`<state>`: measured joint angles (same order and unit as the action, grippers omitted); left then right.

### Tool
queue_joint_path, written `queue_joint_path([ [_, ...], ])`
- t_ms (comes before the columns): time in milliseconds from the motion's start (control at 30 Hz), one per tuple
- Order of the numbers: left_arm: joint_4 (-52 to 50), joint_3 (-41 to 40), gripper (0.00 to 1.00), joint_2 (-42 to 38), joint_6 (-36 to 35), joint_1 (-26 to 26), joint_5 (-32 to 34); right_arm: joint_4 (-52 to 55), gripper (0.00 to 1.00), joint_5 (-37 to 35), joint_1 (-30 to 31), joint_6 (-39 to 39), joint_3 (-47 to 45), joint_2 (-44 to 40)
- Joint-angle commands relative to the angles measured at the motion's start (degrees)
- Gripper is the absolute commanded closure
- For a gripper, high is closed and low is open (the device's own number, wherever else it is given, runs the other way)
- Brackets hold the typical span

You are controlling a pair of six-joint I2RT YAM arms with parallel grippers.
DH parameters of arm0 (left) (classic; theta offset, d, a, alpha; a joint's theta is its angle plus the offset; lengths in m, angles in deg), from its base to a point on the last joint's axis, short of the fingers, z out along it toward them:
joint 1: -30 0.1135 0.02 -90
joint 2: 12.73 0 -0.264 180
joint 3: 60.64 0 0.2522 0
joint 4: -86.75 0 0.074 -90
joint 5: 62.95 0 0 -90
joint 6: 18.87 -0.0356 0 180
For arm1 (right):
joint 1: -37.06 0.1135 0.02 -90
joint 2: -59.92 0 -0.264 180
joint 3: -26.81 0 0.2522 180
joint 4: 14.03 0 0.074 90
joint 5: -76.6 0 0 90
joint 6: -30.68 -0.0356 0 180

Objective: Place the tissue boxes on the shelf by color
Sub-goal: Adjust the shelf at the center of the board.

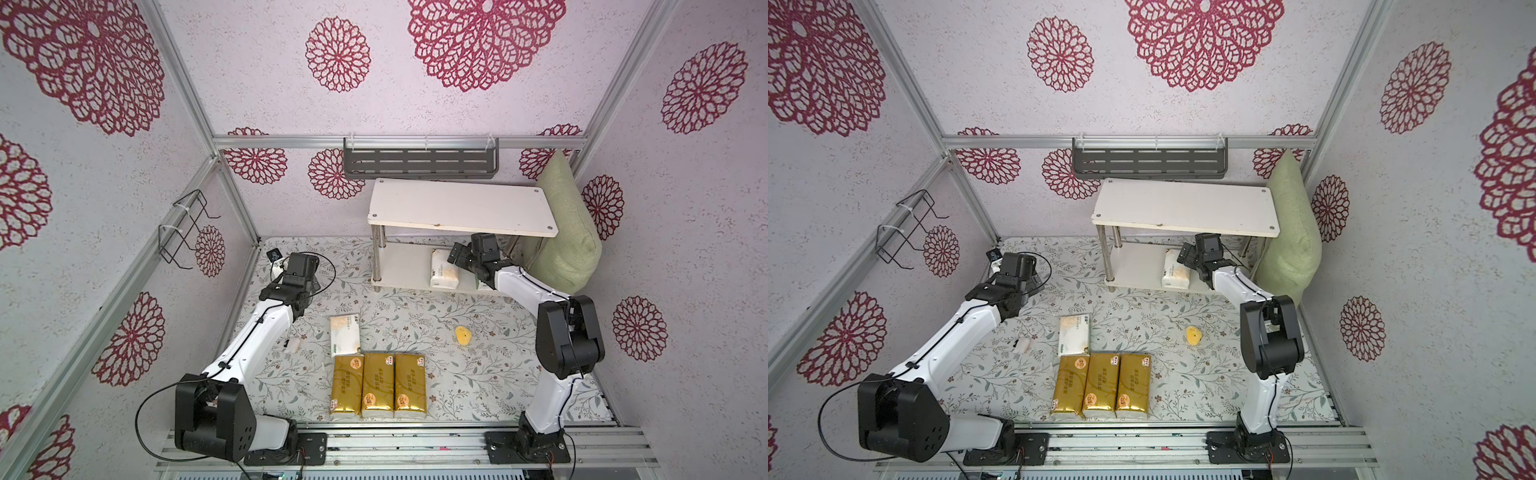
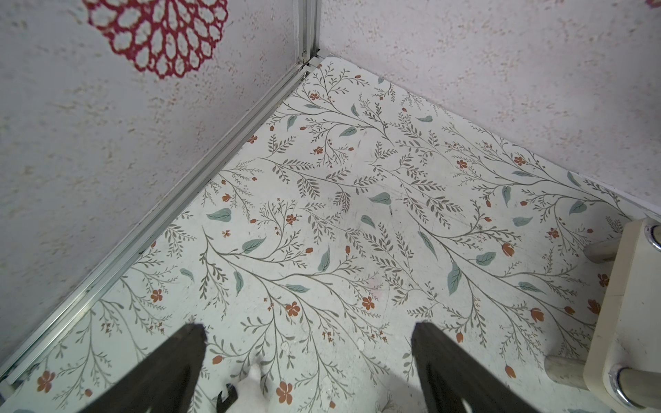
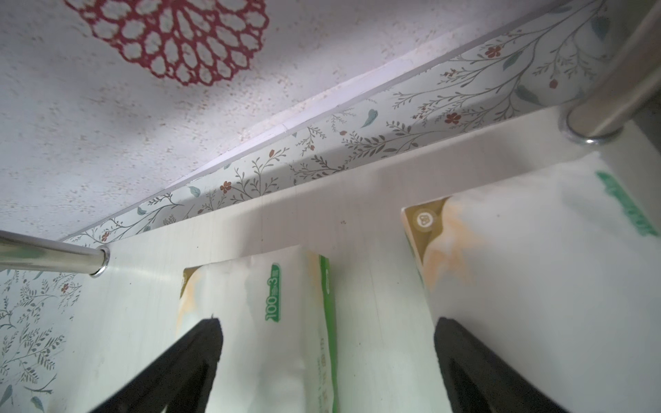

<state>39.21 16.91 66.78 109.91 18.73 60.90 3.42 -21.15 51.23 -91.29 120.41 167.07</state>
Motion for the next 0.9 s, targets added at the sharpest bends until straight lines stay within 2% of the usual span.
queue_joint_path([
  [0, -0.26, -0.24, 0.02, -0.75, -0.44, -0.65, 0.96, 0.39, 0.01, 1.48, -0.81, -1.23, 2.09, -0.46],
  [167, -0.23, -0.16, 0.02, -0.89, -0.55, -0.6, 0.88, -1.81, 0.01, 1.9, -0.85, -1.68, -0.06, -1.93],
  [533, 0.03, 0.01, 0.03, -0.61, -0.12, -0.68, 0.59, -10.17, 0.01, 2.53, -0.39, -2.57, -10.75, -9.88],
  [867, -0.16, 0.55, 0.03, -0.75, 0.14, -1.12, 0.49, -11.43, 0.01, 2.44, 0.78, -2.14, -12.66, -12.47],
])
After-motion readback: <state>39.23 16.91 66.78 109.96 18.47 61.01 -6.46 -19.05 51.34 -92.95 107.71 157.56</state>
